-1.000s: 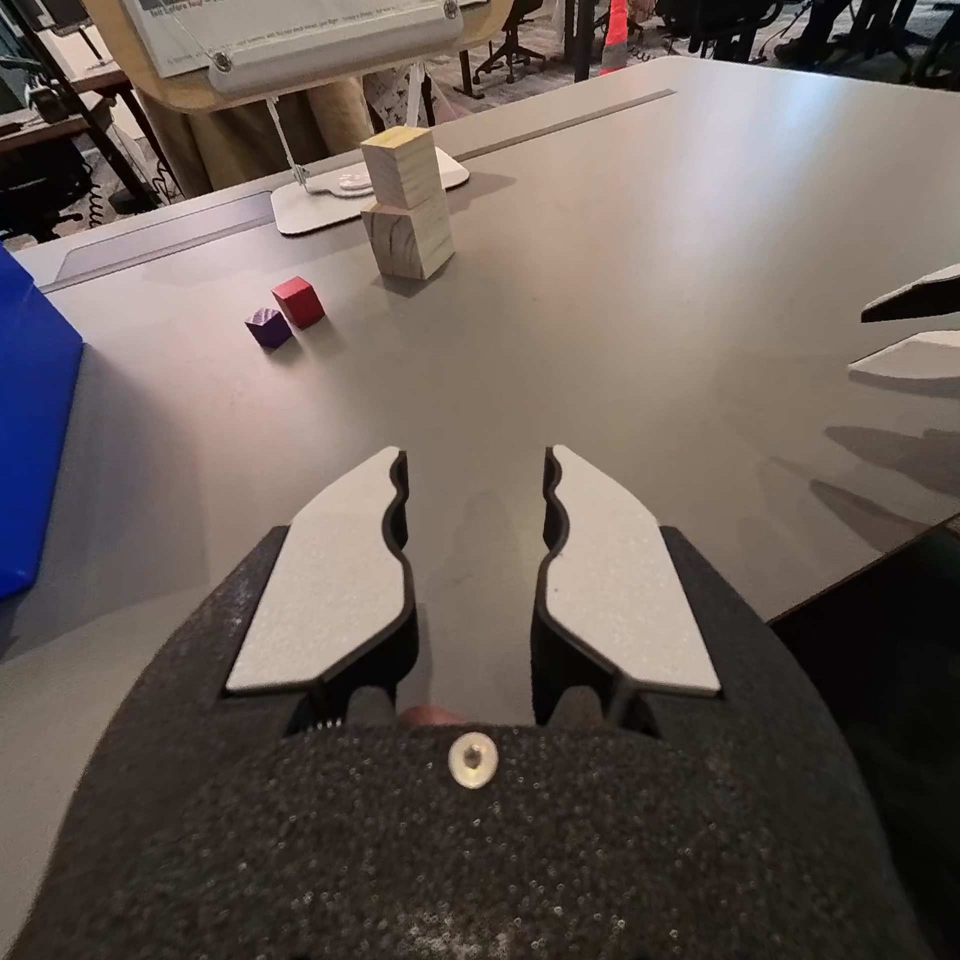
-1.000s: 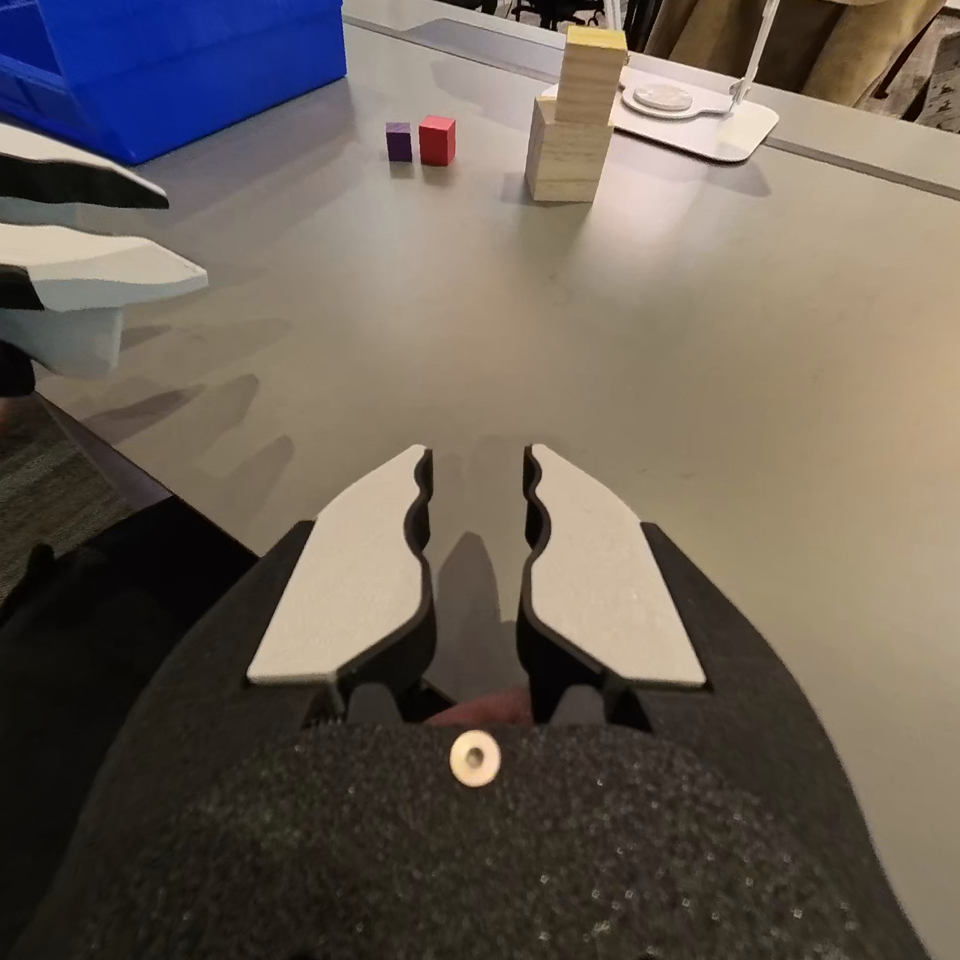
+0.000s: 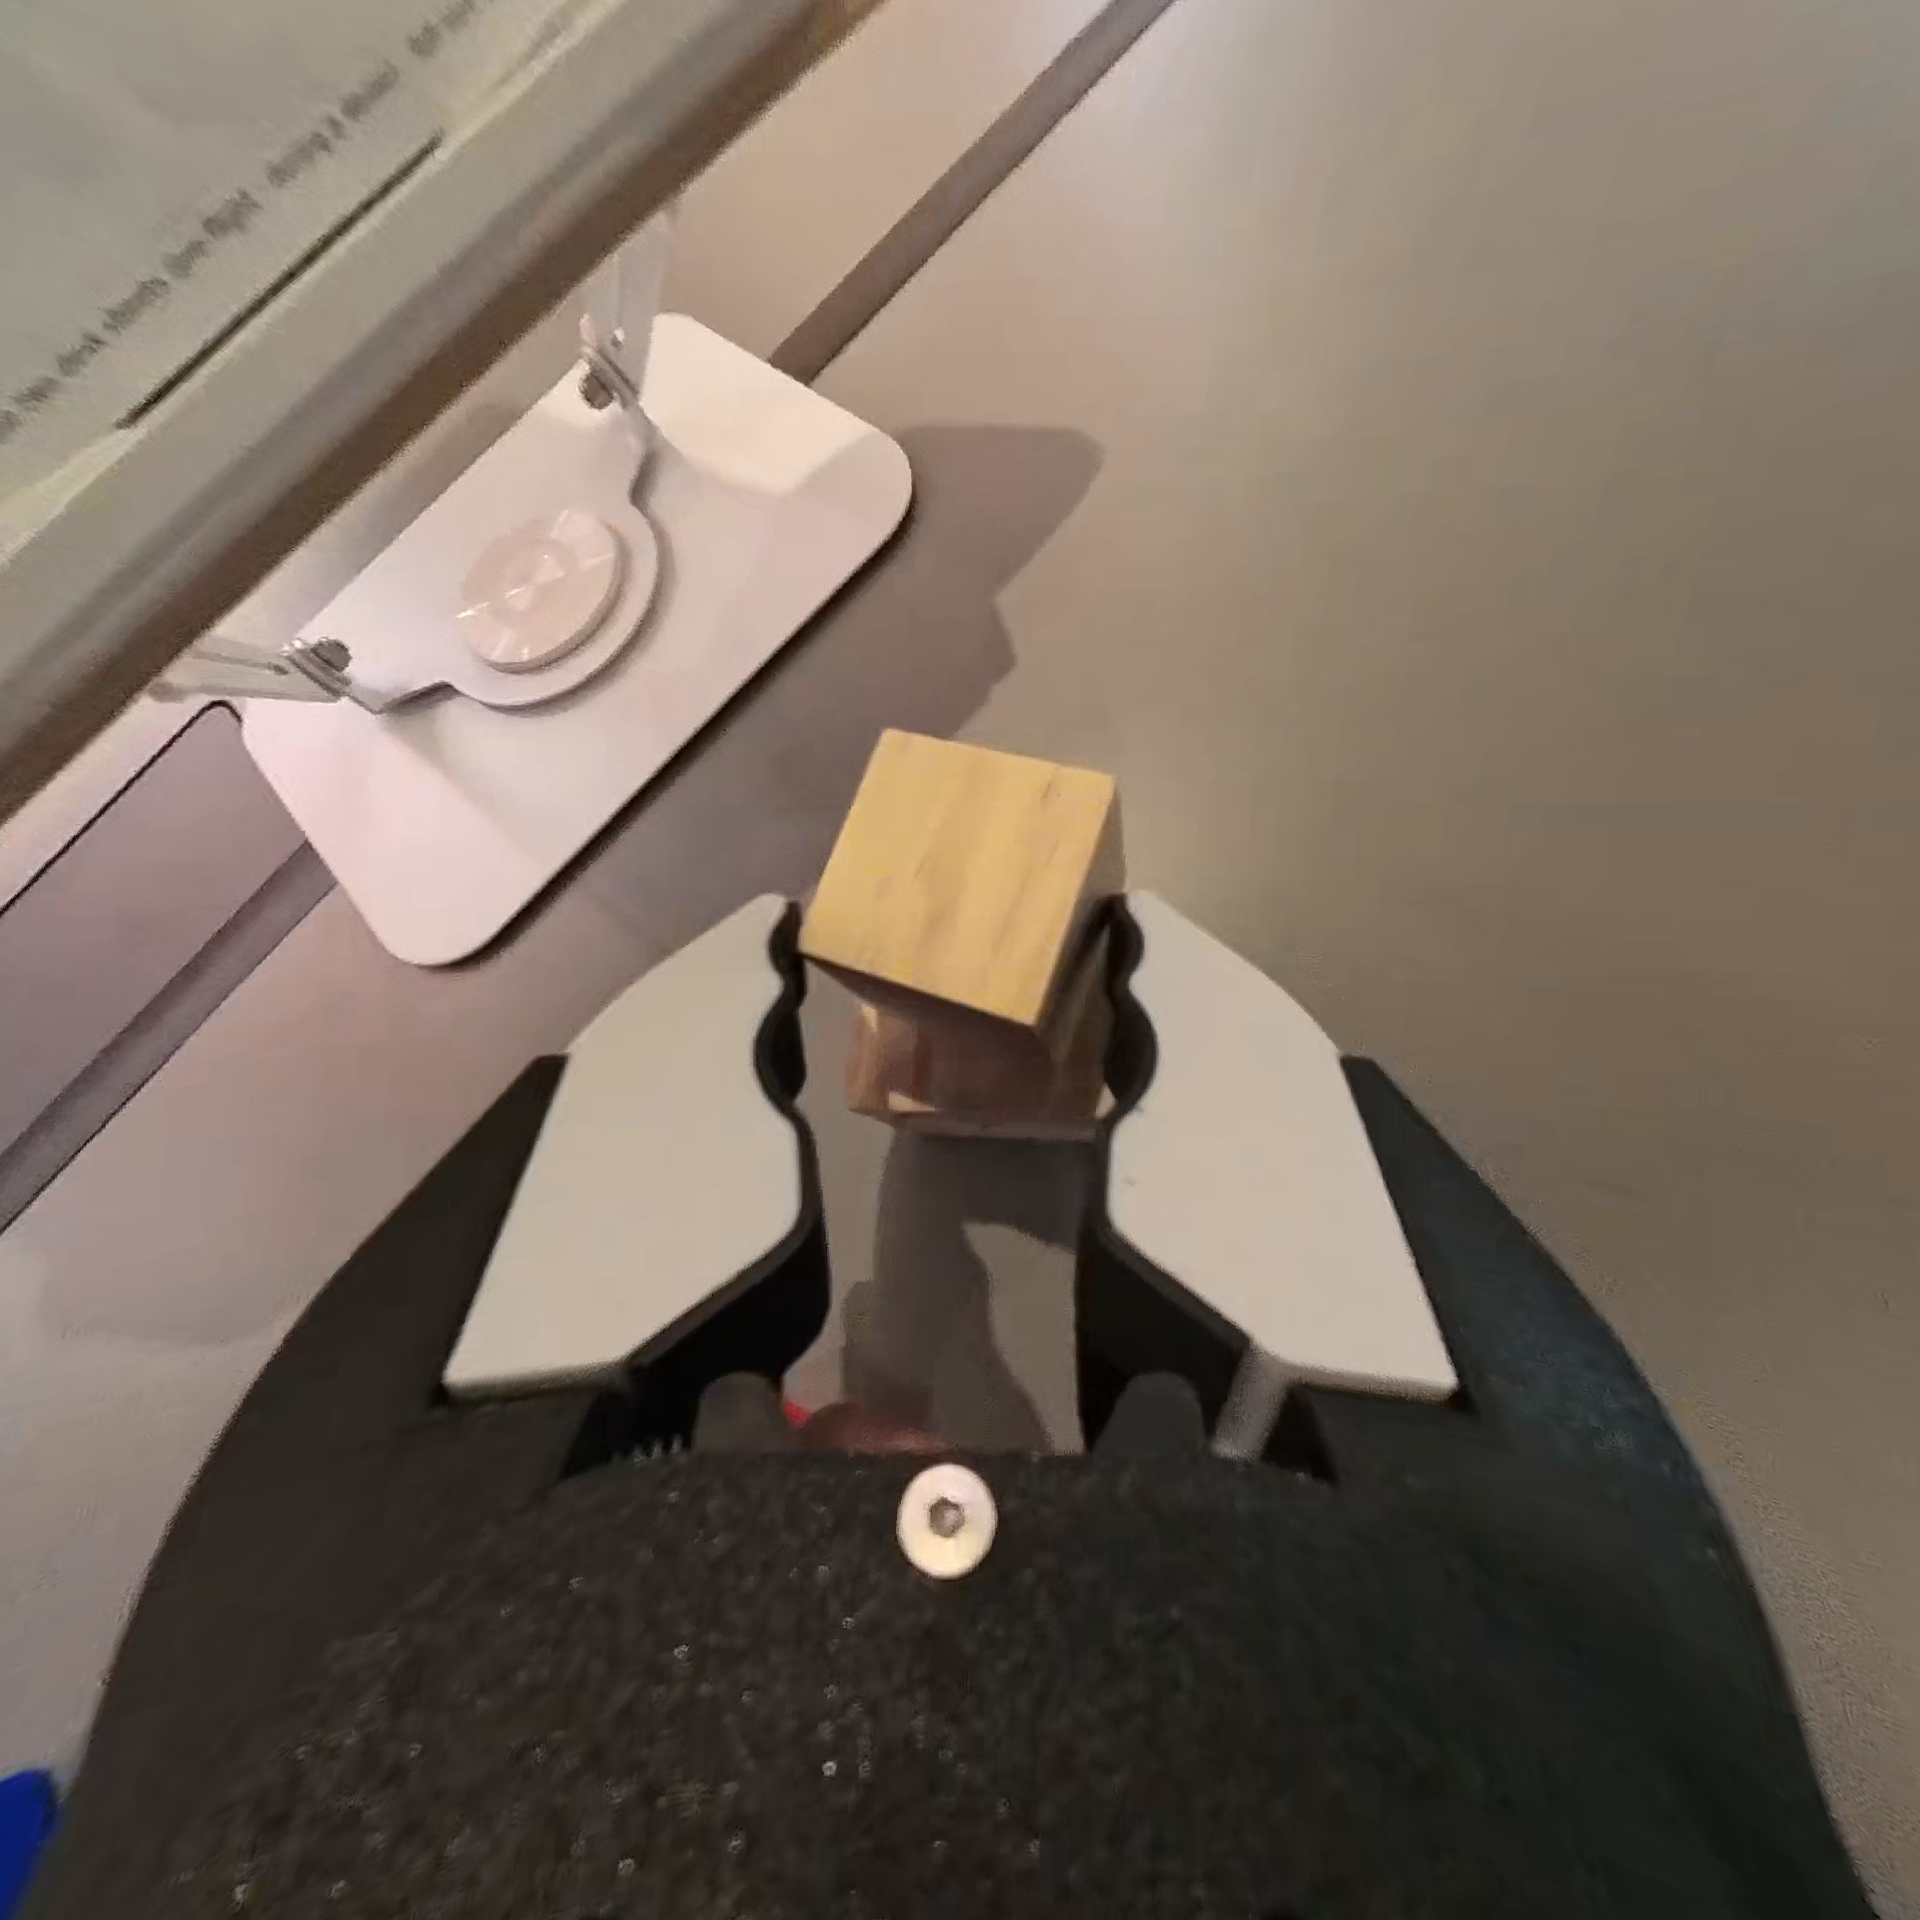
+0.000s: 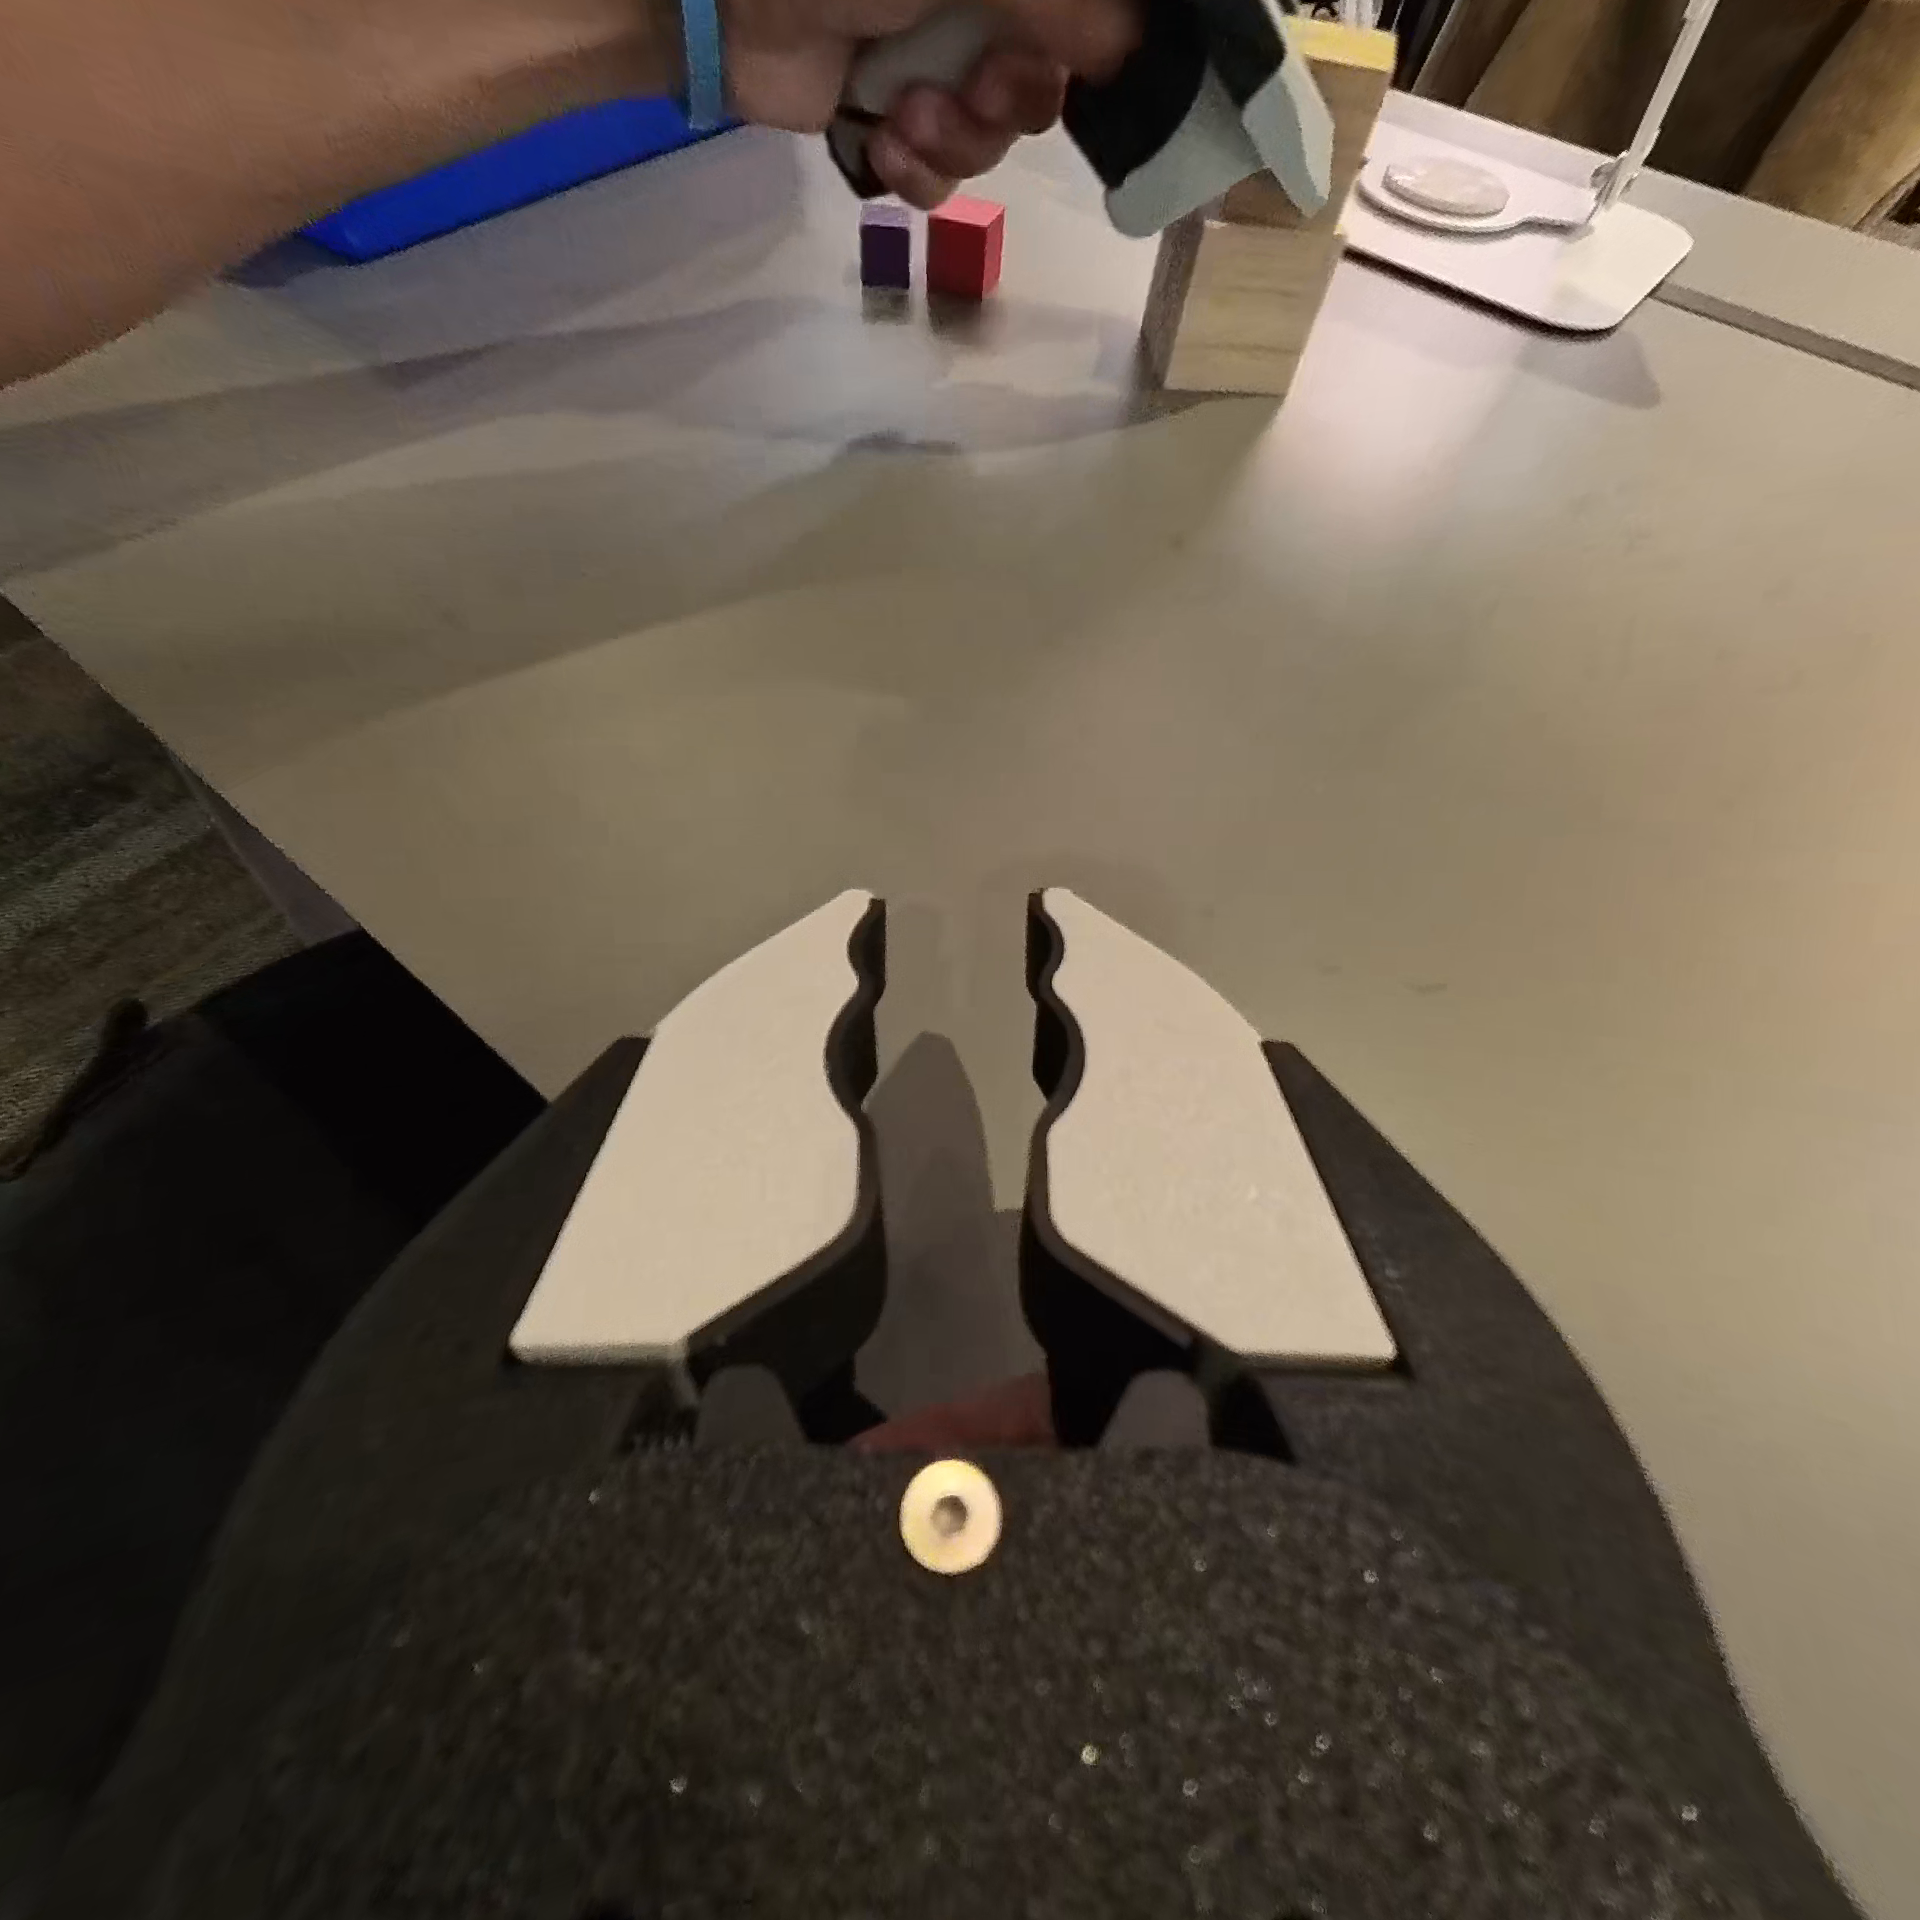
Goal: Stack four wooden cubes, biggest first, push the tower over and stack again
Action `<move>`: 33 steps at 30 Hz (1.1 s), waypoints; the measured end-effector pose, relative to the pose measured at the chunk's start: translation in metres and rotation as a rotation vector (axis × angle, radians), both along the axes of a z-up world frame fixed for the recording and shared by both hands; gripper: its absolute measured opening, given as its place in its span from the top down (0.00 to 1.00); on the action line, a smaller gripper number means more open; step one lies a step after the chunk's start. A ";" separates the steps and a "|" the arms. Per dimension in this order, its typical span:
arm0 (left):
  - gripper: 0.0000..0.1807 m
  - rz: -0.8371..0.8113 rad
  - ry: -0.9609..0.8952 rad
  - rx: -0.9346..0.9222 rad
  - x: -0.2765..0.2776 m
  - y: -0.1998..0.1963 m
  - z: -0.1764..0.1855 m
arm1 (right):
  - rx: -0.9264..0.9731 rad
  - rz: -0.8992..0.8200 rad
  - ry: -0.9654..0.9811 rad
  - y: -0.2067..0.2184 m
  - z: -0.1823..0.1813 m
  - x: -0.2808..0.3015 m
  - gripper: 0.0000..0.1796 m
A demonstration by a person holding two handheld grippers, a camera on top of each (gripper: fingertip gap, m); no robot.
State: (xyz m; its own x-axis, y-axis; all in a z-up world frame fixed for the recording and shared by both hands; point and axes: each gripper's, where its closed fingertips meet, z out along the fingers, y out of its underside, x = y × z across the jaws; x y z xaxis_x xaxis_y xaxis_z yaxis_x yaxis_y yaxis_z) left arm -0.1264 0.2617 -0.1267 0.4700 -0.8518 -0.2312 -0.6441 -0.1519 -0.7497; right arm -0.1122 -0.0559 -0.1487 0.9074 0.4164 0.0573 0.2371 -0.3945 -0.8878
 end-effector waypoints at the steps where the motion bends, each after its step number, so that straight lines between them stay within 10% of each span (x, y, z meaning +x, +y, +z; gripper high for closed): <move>1: 0.70 0.006 -0.005 -0.009 0.000 0.003 0.001 | 0.000 0.003 0.006 0.000 0.001 0.000 0.86; 25: 0.75 0.177 -0.122 0.013 -0.006 -0.001 0.005 | 0.005 0.090 -0.013 -0.005 0.005 -0.023 0.87; 28: 0.55 0.173 -0.099 0.004 -0.016 -0.003 0.003 | 0.000 0.089 -0.019 -0.006 0.003 -0.022 0.87; 33: 0.58 0.188 -0.169 0.019 -0.065 -0.016 0.042 | 0.001 0.084 -0.002 -0.008 0.007 -0.019 0.87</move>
State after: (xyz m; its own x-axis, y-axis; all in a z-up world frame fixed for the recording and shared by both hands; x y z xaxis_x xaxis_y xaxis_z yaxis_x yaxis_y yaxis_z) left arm -0.1914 0.2458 -0.0851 0.6531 -0.7421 -0.1508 -0.4712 -0.2424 -0.8481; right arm -0.1309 -0.0635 -0.1422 0.8692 0.4909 0.0598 0.2715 -0.3727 -0.8874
